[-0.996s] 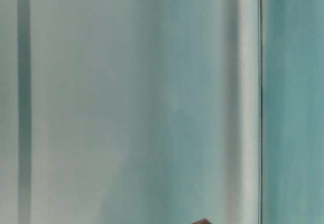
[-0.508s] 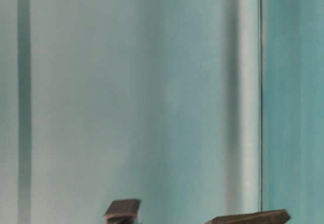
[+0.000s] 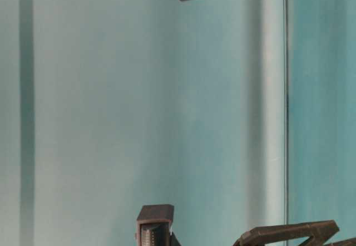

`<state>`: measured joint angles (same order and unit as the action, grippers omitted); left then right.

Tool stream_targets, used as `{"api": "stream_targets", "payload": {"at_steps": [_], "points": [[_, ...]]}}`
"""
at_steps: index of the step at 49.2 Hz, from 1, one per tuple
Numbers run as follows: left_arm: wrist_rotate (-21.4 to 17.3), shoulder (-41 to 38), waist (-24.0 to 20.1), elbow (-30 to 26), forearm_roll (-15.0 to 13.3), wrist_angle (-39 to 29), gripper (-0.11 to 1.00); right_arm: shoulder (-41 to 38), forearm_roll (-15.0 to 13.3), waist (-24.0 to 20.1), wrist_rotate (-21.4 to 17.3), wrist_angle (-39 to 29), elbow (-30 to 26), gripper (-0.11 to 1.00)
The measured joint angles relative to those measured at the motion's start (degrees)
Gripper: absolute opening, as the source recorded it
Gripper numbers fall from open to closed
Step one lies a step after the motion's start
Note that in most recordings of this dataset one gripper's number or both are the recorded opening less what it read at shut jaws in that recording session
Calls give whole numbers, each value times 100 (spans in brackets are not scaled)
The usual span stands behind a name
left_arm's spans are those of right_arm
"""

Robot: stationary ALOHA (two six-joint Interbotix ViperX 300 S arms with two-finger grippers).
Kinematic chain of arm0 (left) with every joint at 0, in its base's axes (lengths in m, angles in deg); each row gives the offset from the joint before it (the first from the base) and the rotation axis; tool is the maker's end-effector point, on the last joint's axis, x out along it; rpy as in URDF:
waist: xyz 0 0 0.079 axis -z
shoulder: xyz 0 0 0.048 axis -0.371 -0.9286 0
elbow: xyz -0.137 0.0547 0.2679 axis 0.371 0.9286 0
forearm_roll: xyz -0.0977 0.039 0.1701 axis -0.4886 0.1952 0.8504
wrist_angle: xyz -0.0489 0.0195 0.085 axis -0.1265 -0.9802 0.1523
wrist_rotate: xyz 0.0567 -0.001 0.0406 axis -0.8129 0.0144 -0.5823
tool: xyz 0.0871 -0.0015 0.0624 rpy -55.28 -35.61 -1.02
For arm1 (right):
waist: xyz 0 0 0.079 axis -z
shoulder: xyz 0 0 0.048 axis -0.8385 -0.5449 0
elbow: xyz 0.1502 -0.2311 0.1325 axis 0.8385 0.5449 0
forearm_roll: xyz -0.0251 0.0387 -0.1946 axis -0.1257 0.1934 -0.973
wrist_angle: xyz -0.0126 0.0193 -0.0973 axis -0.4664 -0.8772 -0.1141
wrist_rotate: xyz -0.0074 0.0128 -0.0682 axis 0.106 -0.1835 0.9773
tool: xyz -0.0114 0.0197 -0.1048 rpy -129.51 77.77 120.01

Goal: Insert the USB using both arms.
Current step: 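Close left gripper on USB socket and right gripper on USB plug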

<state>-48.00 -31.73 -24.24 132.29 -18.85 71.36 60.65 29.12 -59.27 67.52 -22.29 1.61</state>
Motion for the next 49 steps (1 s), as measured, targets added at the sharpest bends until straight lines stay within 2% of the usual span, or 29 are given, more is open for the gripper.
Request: {"api": "stream_targets", "payload": {"at_steps": [12,28,33,42,49], "points": [[-316,-255,0,-62,0,9,80,-369,-9,-9,0,-9,-88,61],[-334,-378,0,-176,0,9,80,-624,-9,-35,0,123,-149,60],[-334,-378,0,-176,0,-9,80,-650,-18,-44,0,167,-176,56],[-334,-378,9,-176,0,-26,80,-694,-35,-141,-9,167,-185,40],[-334,-378,9,-176,0,-35,80,-729,-44,-264,-26,167,-202,38]]}}
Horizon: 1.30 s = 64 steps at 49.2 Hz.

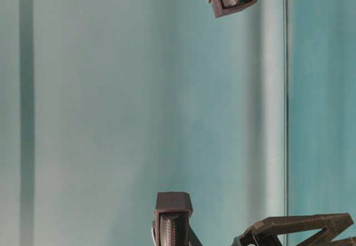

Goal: Insert the USB using both arms.
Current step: 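Close left gripper on USB socket and right gripper on USB plug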

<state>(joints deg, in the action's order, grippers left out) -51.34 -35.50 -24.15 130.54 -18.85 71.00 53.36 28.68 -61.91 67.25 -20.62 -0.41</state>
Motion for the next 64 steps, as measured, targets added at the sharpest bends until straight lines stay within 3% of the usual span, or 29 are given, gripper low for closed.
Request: {"api": "stream_targets", "payload": {"at_steps": [64], "points": [[-53,-413,9,-202,9,-62,75,9,-9,-264,-18,-123,9,37]]}}
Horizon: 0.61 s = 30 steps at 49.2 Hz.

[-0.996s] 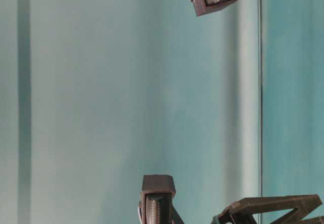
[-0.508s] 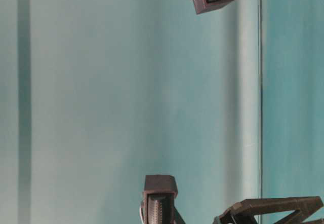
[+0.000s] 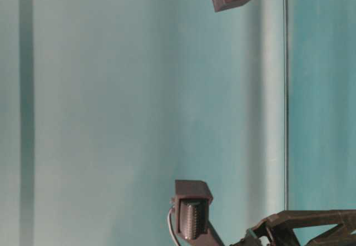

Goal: Insert the USB using both arms.
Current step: 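Close left gripper on USB socket and right gripper on USB plug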

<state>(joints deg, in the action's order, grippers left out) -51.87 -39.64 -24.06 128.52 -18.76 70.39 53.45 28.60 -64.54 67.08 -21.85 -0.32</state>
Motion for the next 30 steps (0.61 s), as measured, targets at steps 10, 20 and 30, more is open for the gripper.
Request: {"api": "stream_targets", "payload": {"at_steps": [10,20,30], "points": [[0,-185,158,-35,0,-9,68,0,0,-9,0,-18,-18,37],[0,-202,211,-79,0,0,61,97,0,-167,-9,-167,-18,18],[0,-272,220,-88,0,0,61,237,9,-272,-26,-387,18,19]]}}
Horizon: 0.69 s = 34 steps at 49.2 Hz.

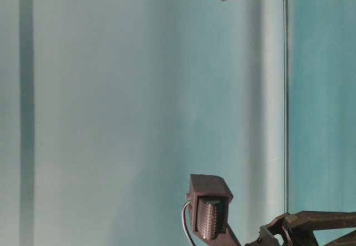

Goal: Insert the USB using both arms.
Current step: 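Close left gripper on USB socket and right gripper on USB plug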

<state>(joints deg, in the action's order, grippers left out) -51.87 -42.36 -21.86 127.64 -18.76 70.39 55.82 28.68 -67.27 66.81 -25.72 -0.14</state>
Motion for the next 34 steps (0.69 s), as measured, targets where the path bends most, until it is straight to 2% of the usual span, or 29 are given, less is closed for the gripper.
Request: {"api": "stream_targets", "payload": {"at_steps": [12,26,34], "points": [[0,-70,0,-18,0,0,60,105,-202,0,9,-132,-26,19],[0,-176,-9,-62,0,0,60,114,-220,-9,9,-264,-237,19],[0,-193,-44,-88,0,0,50,114,-220,0,9,-308,-316,19]]}}
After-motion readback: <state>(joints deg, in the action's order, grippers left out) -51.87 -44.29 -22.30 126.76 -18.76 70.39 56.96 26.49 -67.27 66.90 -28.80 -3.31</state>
